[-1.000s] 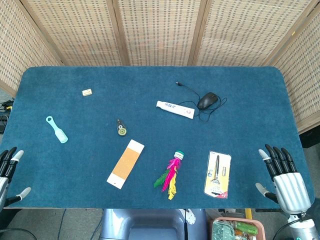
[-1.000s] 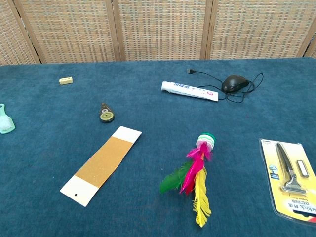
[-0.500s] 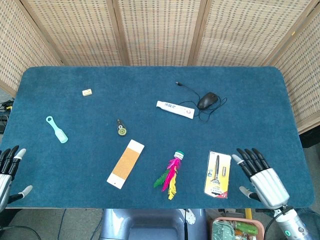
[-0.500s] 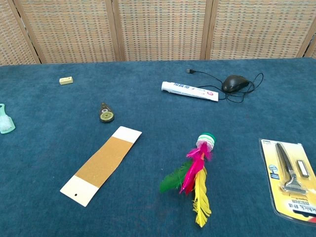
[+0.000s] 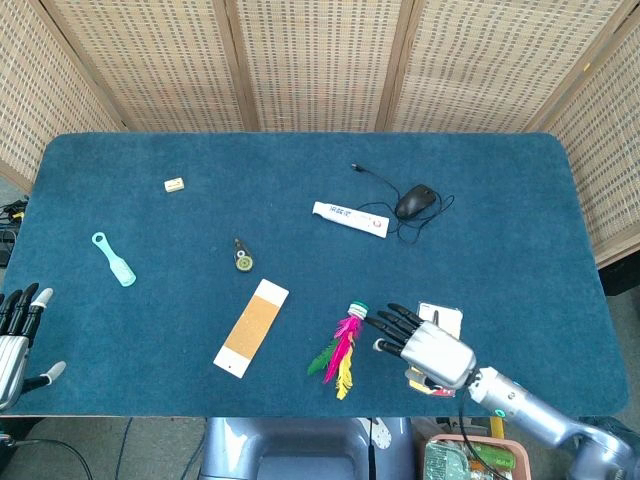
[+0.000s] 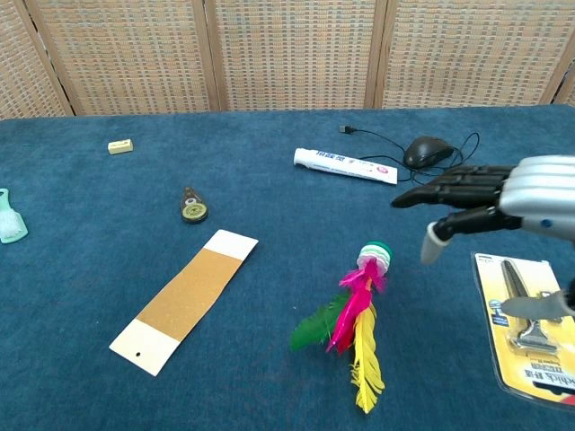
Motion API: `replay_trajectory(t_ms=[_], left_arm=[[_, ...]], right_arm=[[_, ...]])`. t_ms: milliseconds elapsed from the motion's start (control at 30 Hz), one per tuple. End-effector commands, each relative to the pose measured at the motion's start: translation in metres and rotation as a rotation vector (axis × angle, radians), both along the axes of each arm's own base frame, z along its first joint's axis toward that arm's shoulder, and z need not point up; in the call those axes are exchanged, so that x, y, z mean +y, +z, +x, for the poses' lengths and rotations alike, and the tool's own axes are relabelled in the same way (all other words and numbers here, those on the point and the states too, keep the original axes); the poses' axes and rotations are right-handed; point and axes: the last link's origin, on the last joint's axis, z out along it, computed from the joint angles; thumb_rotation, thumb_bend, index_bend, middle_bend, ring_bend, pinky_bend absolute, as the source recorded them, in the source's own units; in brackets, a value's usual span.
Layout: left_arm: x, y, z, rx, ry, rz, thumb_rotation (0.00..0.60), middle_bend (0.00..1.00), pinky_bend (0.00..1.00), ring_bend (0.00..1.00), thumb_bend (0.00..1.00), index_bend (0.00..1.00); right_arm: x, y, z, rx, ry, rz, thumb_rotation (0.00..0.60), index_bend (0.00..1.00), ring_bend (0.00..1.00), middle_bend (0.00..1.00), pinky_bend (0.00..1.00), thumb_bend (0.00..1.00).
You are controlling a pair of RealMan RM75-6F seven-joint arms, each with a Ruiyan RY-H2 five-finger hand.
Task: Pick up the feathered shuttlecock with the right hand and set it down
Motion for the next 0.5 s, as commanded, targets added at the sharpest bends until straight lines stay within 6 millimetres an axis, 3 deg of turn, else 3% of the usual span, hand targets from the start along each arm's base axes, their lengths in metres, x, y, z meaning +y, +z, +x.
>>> replay_trajectory(t_ms=[33,500], left_arm=[[0.003,0.000,-0.001,0.001,0.006,0.001,0.600,0.00,0.00,0.00,0.08,0.00],[0.004,-0.001,-0.001,0.002,0.011,-0.005,0.600,0.00,0.00,0.00,0.08,0.00]], right_arm=[[-0.009,-0.024,0.016,0.029,0.033,0.051,0.600,0.30,0.00,0.00,0.00,0.28],[-0.016,-0.059,0.048,0.007,0.076,0.076,0.600,0.30,0.00,0.00,0.00,0.28]])
